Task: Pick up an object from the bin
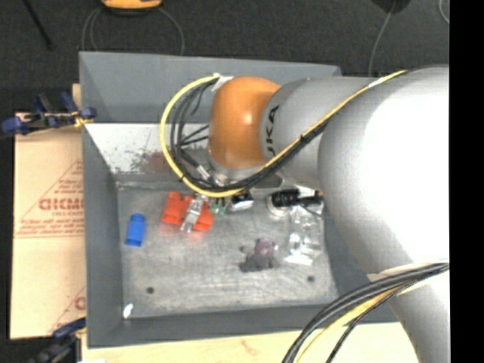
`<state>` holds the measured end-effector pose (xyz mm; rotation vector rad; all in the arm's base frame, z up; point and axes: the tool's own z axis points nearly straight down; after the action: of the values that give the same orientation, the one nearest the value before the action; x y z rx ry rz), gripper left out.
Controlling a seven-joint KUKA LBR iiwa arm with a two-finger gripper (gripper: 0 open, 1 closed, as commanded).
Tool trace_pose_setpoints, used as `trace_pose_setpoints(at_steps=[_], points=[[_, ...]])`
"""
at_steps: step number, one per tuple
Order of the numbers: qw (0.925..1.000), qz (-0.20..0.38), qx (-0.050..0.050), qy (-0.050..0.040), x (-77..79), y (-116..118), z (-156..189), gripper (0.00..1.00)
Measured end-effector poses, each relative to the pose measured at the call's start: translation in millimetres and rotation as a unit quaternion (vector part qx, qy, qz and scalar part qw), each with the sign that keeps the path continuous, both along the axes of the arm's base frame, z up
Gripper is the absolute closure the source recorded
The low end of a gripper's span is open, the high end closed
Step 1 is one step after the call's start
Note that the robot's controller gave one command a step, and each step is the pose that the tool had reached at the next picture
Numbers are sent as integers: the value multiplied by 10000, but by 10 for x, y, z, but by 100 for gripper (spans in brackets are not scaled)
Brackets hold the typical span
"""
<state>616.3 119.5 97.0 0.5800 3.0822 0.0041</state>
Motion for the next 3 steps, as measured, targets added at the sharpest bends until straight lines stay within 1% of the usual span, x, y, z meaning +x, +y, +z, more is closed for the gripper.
trace_pose_setpoints(at_steps=[1, 2, 3], points=[[10000, -1, 1, 0, 15, -5, 212, 100], [10000, 6, 3, -17, 40, -12, 777, 100], [10000, 12, 0, -1, 55, -16, 939, 100]])
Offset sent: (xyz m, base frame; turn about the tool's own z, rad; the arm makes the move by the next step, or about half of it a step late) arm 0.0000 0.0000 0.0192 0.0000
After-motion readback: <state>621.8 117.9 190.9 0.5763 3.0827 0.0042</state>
